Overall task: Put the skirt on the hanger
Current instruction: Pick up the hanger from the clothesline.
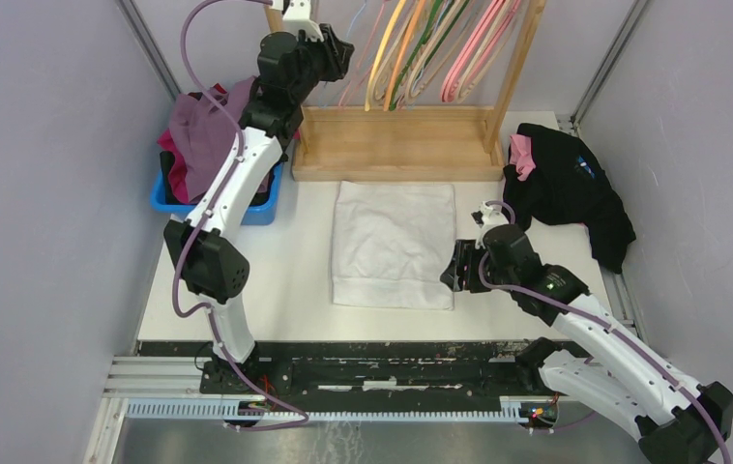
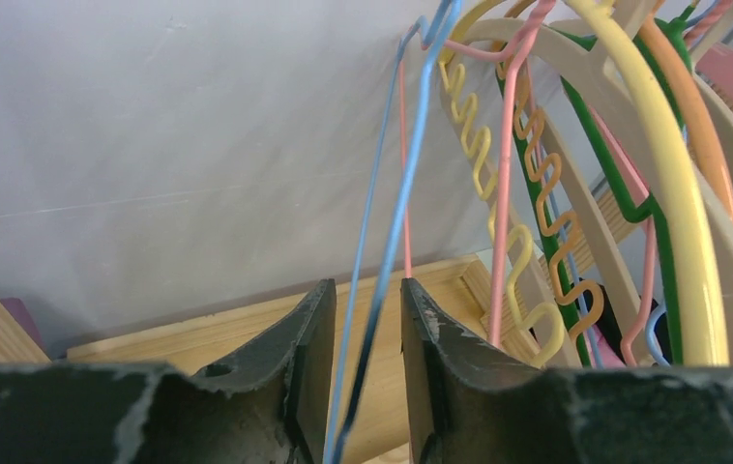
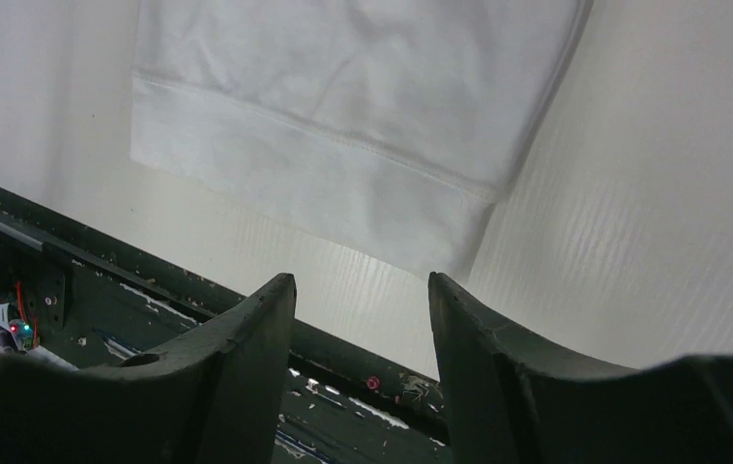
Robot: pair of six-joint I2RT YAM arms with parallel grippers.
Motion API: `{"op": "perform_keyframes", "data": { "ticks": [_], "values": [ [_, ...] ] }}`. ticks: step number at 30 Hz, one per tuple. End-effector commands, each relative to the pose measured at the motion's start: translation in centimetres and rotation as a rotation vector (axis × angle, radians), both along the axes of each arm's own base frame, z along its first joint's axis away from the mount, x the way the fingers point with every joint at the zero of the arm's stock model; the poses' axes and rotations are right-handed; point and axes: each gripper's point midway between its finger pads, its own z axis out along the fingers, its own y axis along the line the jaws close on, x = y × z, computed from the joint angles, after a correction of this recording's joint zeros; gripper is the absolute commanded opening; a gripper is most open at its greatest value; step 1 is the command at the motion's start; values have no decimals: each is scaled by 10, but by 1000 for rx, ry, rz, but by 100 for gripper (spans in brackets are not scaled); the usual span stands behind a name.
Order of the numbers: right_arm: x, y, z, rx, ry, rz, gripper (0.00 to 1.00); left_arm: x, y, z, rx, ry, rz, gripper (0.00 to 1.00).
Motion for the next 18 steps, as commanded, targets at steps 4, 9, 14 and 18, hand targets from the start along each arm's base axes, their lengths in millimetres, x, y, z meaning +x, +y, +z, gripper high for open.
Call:
{"op": "perform_keyframes", "data": {
  "ticks": [4,9,14,18],
  "values": [
    [6,9,6,43,-26,9,59,-12,3,43,32,-110,-16,26],
    [6,11,6,44,-22,16,59,-15,5,54,28,-130,-12,17],
    [7,13,6,47,-19,21,60,-15,6,57,37,-132,-8,12],
    [7,14,5,51,-16,26,60,-18,8,60,37,-139,-5,9]
  ]
}}
